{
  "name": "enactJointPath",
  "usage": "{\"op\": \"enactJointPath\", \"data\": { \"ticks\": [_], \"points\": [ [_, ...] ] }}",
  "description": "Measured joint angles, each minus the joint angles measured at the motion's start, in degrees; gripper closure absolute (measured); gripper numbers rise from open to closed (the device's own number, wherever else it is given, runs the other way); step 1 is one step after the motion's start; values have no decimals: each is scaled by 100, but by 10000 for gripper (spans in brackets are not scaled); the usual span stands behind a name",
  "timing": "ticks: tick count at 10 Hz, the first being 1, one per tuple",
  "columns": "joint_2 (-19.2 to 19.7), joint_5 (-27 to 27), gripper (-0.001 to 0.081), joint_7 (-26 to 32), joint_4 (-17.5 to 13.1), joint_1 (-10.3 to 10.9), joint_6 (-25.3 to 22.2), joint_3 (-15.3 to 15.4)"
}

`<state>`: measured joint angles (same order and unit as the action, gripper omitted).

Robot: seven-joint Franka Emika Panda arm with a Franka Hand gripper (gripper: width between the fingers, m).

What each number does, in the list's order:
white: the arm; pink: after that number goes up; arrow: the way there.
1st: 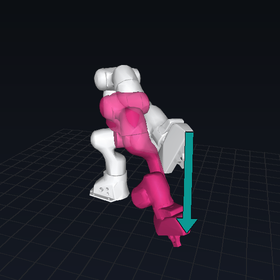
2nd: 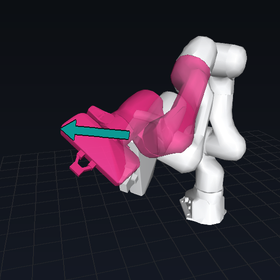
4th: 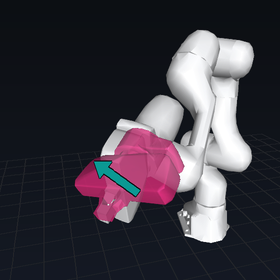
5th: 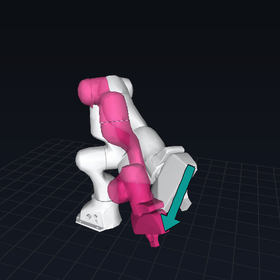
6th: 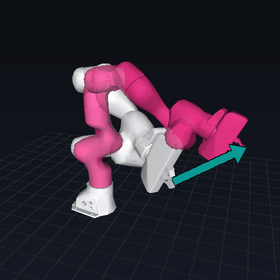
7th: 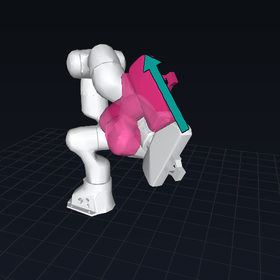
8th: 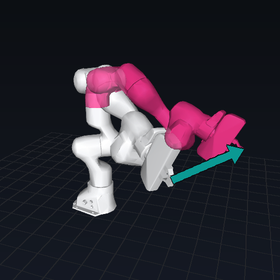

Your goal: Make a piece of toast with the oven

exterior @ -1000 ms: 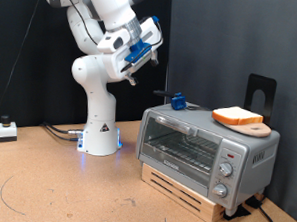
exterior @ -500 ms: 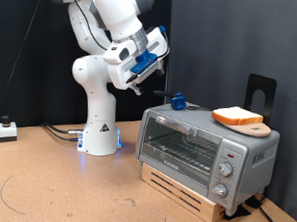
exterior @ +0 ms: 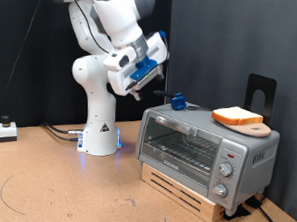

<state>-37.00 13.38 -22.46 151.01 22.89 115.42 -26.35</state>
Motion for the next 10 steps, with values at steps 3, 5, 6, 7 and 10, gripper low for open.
{"op": "enactJointPath", "data": {
  "ticks": [3,5,6,7,10],
  "points": [
    [322,-78,-4,-7,369,38,621,189],
    [527,-73,-4,1,517,90,824,227],
    [619,-60,-4,13,587,130,961,233],
    [700,-48,-4,63,653,171,1095,233],
    [909,17,-4,256,794,209,1468,221]
  ]
}}
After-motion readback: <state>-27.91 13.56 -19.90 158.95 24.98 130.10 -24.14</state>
